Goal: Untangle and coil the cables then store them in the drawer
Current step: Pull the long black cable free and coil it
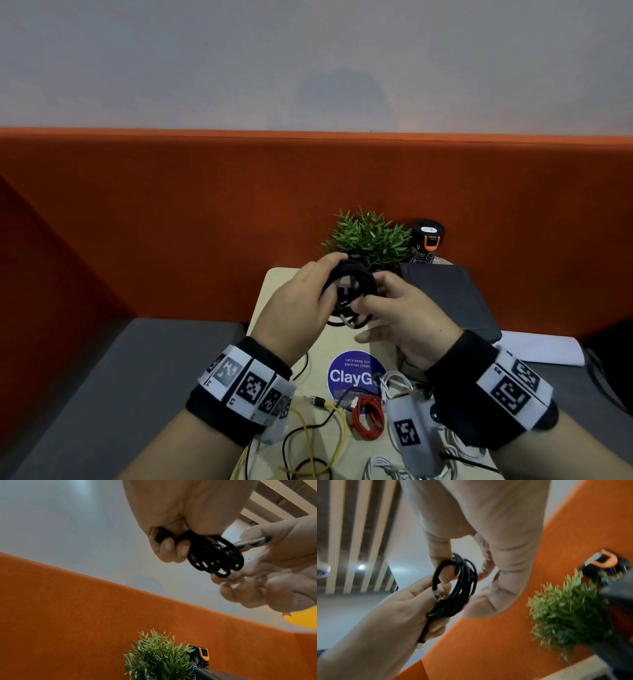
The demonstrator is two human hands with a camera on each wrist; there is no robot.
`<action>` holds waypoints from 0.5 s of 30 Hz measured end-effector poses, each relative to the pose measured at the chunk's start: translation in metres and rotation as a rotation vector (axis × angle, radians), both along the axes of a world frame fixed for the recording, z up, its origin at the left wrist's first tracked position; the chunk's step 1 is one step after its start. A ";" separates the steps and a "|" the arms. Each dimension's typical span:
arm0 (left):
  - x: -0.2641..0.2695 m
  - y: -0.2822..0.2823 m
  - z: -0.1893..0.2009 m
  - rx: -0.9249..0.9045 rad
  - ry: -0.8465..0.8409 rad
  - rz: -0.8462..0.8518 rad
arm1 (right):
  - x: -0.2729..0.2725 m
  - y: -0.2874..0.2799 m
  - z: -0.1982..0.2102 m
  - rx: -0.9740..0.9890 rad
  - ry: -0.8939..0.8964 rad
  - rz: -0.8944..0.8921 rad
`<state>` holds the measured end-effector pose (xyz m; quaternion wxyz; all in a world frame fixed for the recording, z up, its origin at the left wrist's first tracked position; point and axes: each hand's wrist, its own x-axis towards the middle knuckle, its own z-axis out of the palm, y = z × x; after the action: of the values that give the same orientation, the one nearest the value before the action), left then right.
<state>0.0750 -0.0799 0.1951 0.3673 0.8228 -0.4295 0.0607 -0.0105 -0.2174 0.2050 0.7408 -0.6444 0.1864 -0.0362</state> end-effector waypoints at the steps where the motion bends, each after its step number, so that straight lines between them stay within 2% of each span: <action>1: 0.001 0.000 -0.001 -0.009 -0.006 0.023 | -0.001 -0.001 0.000 -0.032 -0.003 -0.027; 5: 0.004 0.002 -0.001 0.029 -0.035 0.035 | -0.003 -0.002 0.000 0.020 -0.032 -0.025; 10: 0.014 0.008 -0.001 0.099 -0.033 0.043 | -0.008 -0.007 0.003 0.149 -0.050 0.184; 15: 0.009 -0.001 0.007 -0.021 -0.020 0.057 | -0.008 0.009 -0.006 -0.071 -0.063 0.160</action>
<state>0.0842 -0.0805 0.2018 0.3698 0.8300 -0.4091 0.0841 -0.0186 -0.2086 0.1988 0.7235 -0.6816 0.1094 -0.0036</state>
